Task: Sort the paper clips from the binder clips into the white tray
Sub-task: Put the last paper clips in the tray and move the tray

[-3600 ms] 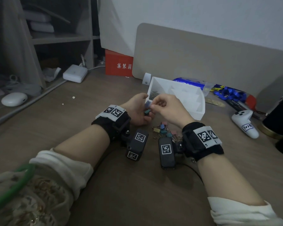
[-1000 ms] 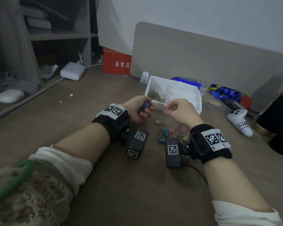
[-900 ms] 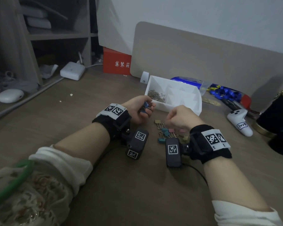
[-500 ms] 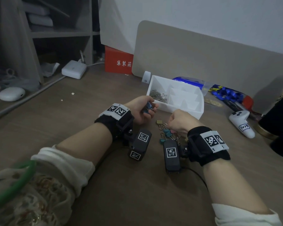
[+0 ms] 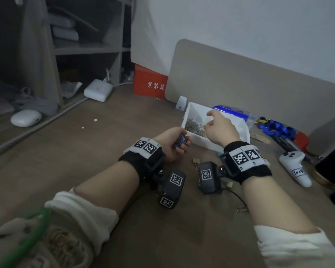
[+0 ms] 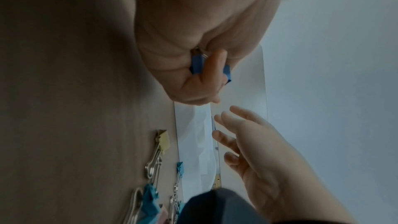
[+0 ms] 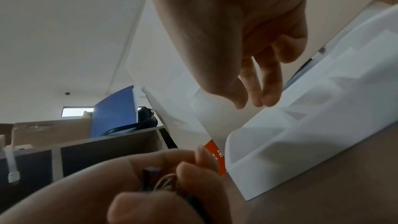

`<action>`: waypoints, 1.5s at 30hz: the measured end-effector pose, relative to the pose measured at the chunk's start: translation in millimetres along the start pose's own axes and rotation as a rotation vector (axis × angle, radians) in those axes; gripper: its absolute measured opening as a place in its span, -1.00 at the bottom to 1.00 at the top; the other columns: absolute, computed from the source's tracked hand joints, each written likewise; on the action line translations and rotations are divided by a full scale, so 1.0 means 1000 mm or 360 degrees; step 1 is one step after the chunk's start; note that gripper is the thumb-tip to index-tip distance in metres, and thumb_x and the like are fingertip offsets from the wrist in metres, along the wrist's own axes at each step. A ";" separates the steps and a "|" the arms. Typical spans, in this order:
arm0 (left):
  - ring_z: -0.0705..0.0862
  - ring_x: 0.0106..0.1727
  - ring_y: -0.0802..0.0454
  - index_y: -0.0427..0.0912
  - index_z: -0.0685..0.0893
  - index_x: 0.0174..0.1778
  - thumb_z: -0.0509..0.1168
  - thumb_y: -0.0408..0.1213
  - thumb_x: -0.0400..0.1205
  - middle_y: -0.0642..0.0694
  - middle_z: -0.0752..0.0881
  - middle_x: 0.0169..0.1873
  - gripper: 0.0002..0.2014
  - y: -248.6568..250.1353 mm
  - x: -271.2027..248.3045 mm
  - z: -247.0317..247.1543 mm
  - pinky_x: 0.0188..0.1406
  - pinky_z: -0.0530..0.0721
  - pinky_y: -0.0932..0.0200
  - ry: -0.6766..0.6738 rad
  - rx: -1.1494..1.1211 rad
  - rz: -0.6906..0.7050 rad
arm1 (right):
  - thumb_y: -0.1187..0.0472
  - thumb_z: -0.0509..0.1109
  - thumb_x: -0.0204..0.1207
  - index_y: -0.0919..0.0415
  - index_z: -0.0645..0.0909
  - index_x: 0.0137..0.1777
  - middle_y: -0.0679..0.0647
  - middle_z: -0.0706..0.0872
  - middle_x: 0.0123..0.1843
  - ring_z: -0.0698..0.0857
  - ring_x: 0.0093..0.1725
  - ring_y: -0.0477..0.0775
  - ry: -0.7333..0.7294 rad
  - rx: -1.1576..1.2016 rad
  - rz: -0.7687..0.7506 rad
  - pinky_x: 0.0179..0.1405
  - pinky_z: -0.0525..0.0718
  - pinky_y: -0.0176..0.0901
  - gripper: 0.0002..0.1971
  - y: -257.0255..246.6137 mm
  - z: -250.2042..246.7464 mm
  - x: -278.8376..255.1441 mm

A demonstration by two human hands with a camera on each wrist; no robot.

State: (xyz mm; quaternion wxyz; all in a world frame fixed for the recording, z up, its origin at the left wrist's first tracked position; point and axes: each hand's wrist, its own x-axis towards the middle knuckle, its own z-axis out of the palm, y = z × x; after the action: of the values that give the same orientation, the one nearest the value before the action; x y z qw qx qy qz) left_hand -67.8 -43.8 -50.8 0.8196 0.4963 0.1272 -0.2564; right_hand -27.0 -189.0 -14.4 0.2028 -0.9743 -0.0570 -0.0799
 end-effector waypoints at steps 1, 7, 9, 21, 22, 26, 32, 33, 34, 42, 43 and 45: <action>0.34 -0.76 0.18 -0.23 0.48 -0.35 0.04 -0.21 0.70 -0.03 0.44 -0.57 -0.68 0.000 0.000 0.000 -0.86 0.13 0.45 0.0003 0.0001 0.0001 | 0.15 0.22 0.63 -0.03 0.37 0.46 0.08 0.68 0.24 0.64 0.19 0.22 -0.0009 -0.0003 0.0002 0.16 0.61 0.08 -0.60 0.002 -0.001 -0.001; 0.34 -0.76 0.17 -0.24 0.45 -0.33 -0.01 -0.21 0.71 -0.05 0.42 -0.47 -0.67 -0.001 -0.008 0.007 -0.88 0.14 0.42 -0.0029 0.0018 0.0032 | 0.05 0.32 0.60 0.00 0.62 0.25 0.10 0.65 0.31 0.63 0.22 0.17 -0.0322 -0.0113 -0.0034 0.23 0.61 -0.01 -0.75 0.009 -0.009 -0.036; 0.34 -0.76 0.17 -0.24 0.44 -0.34 -0.02 -0.21 0.71 -0.06 0.40 -0.45 -0.66 -0.001 -0.012 0.007 -0.89 0.14 0.42 -0.0040 0.0014 0.0056 | 0.01 0.33 0.61 0.08 0.57 0.36 0.12 0.63 0.33 0.64 0.19 0.13 -0.0488 -0.0174 -0.0131 0.10 0.56 -0.17 -0.64 0.007 -0.008 -0.053; 0.35 -0.76 0.16 -0.24 0.45 -0.31 -0.01 -0.21 0.71 -0.06 0.39 -0.43 -0.68 -0.016 -0.027 0.018 -0.89 0.16 0.41 -0.0050 0.0068 0.0048 | 0.16 0.44 0.44 0.20 0.66 0.01 0.09 0.73 -0.03 0.70 -0.01 0.09 -0.0663 -0.0161 -0.0206 -0.03 0.73 -0.05 -0.81 0.007 0.004 -0.076; 0.35 -0.76 0.16 -0.24 0.45 -0.31 -0.01 -0.21 0.71 -0.06 0.39 -0.43 -0.68 -0.017 -0.027 0.019 -0.88 0.16 0.42 -0.0048 0.0080 0.0047 | 0.15 0.44 0.44 0.18 0.66 -0.05 0.06 0.71 -0.09 0.68 -0.06 0.06 -0.0619 -0.0106 -0.0194 -0.14 0.69 -0.12 -0.86 0.010 0.003 -0.077; 0.35 -0.75 0.16 -0.24 0.45 -0.32 -0.01 -0.21 0.71 -0.06 0.41 -0.44 -0.68 -0.019 -0.026 0.023 -0.86 0.14 0.43 -0.0055 0.0103 0.0014 | 0.20 0.43 0.46 0.16 0.65 -0.13 0.00 0.61 -0.26 0.60 -0.28 0.02 -0.0331 0.0372 -0.0124 -0.45 0.55 -0.28 -0.95 0.018 -0.001 -0.084; 0.36 -0.71 0.14 -0.24 0.46 -0.33 -0.01 -0.16 0.71 -0.08 0.44 -0.44 -0.65 -0.024 -0.025 0.028 -0.77 0.15 0.41 -0.0014 0.0177 -0.0019 | 0.18 0.43 0.51 0.13 0.67 0.01 -0.03 0.66 -0.09 0.64 -0.13 -0.04 0.0075 0.0762 -0.0162 -0.50 0.52 -0.39 -0.89 0.017 -0.006 -0.089; 0.37 -0.70 0.14 -0.24 0.46 -0.33 -0.02 -0.14 0.71 -0.09 0.44 -0.44 -0.64 -0.025 -0.023 0.029 -0.73 0.16 0.42 -0.0032 0.0186 -0.0034 | 0.19 0.43 0.51 0.13 0.66 0.03 -0.05 0.66 -0.08 0.64 -0.10 -0.05 0.0125 0.0802 -0.0207 -0.38 0.54 -0.37 -0.87 0.016 -0.008 -0.089; 0.38 -0.69 0.13 -0.23 0.45 -0.32 -0.03 -0.11 0.71 -0.09 0.44 -0.44 -0.64 -0.027 -0.022 0.031 -0.72 0.17 0.42 -0.0068 0.0185 -0.0053 | 0.20 0.43 0.51 0.14 0.66 0.05 -0.06 0.67 -0.08 0.65 -0.09 -0.05 0.0135 0.0850 -0.0253 -0.28 0.58 -0.35 -0.86 0.015 -0.009 -0.090; 0.41 -0.70 0.14 -0.24 0.50 -0.27 0.00 -0.06 0.70 -0.09 0.48 -0.48 -0.63 -0.030 -0.022 0.030 -0.81 0.20 0.48 -0.0156 -0.0065 -0.0153 | 0.08 0.38 0.59 0.07 0.66 0.15 -0.04 0.69 0.05 0.68 0.02 0.02 0.0042 0.0848 -0.0298 -0.22 0.62 -0.31 -0.81 0.020 -0.011 -0.092; 0.38 -0.72 0.15 -0.25 0.49 -0.27 0.00 -0.05 0.70 -0.08 0.47 -0.50 -0.62 -0.030 -0.021 0.029 -0.84 0.18 0.47 -0.0159 -0.0082 -0.0160 | 0.08 0.36 0.60 0.07 0.66 0.15 -0.04 0.68 0.06 0.66 0.00 -0.02 0.0049 0.0783 -0.0249 -0.31 0.58 -0.38 -0.82 0.024 -0.013 -0.092; 0.30 -0.78 0.17 -0.23 0.47 -0.30 0.02 -0.06 0.70 -0.05 0.45 -0.55 -0.63 -0.030 -0.019 0.029 -0.91 0.15 0.46 -0.0171 -0.0073 -0.0170 | 0.07 0.37 0.60 0.09 0.63 0.19 -0.01 0.66 0.11 0.65 -0.12 -0.11 -0.0082 0.0603 -0.0112 -0.42 0.55 -0.46 -0.78 0.033 -0.016 -0.092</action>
State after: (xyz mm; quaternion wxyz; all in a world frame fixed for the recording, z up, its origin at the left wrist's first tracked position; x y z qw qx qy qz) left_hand -101.7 -74.9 -50.6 0.8216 0.4555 0.1150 -0.3231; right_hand -114.6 -233.3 -28.9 0.3781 -0.9178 -0.1102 -0.0498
